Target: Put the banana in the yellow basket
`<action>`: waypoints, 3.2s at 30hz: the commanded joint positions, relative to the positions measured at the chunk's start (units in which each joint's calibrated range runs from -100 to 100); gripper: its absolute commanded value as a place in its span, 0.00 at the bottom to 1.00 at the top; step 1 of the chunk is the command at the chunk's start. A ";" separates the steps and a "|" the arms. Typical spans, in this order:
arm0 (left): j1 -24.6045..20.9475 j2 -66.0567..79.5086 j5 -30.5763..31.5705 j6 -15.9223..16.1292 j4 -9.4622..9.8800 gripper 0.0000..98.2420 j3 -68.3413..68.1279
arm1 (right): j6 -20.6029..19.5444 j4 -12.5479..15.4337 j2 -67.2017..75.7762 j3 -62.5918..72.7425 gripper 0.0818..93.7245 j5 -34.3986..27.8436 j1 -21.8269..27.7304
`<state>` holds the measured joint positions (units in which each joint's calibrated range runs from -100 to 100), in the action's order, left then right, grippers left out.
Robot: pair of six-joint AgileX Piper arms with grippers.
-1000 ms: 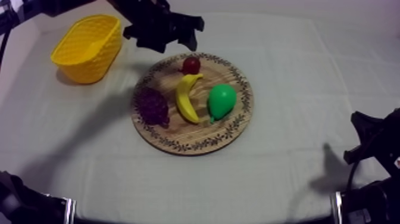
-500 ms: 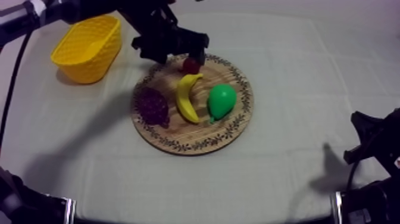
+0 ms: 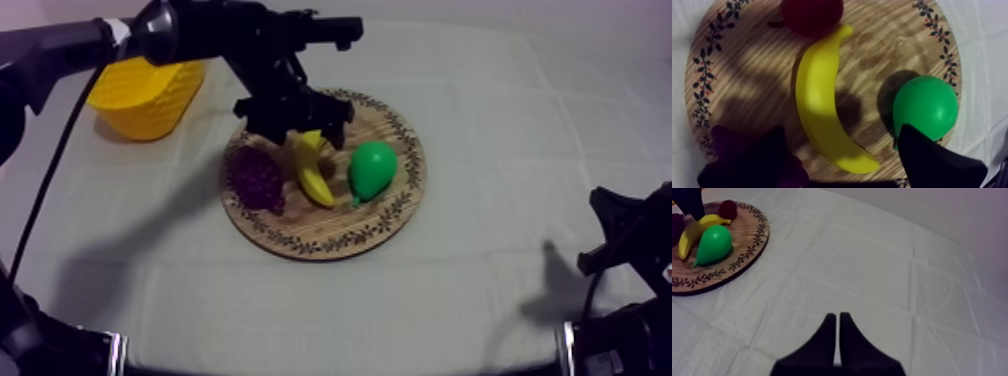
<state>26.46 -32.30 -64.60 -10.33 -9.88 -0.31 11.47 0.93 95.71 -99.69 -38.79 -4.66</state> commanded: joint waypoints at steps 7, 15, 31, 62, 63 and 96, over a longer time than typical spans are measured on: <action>-0.09 -2.76 0.93 0.57 -0.81 0.86 0.12 | -0.02 -0.02 0.05 0.03 0.00 0.00 -0.01; -0.19 -5.61 0.72 0.46 -1.27 0.85 2.05 | -0.02 -0.02 0.05 0.03 0.00 0.00 -0.01; -0.28 -8.70 -1.81 0.06 -1.37 0.76 5.60 | -0.01 -0.02 0.05 0.03 0.00 0.00 -0.01; -0.61 -7.54 -3.78 -1.96 -0.52 0.25 7.26 | -0.02 -0.02 0.05 0.03 0.00 0.00 -0.01; -0.65 -6.59 -4.26 -2.06 -0.28 0.25 7.62 | -0.02 -0.02 0.05 0.03 0.00 0.00 -0.01; -24.51 20.46 -11.47 3.30 5.92 0.23 8.60 | -0.02 -0.02 0.05 0.03 0.00 0.00 -0.01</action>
<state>2.57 -11.53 -76.31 -7.12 -4.13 8.28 11.43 0.93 95.71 -99.69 -38.79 -4.66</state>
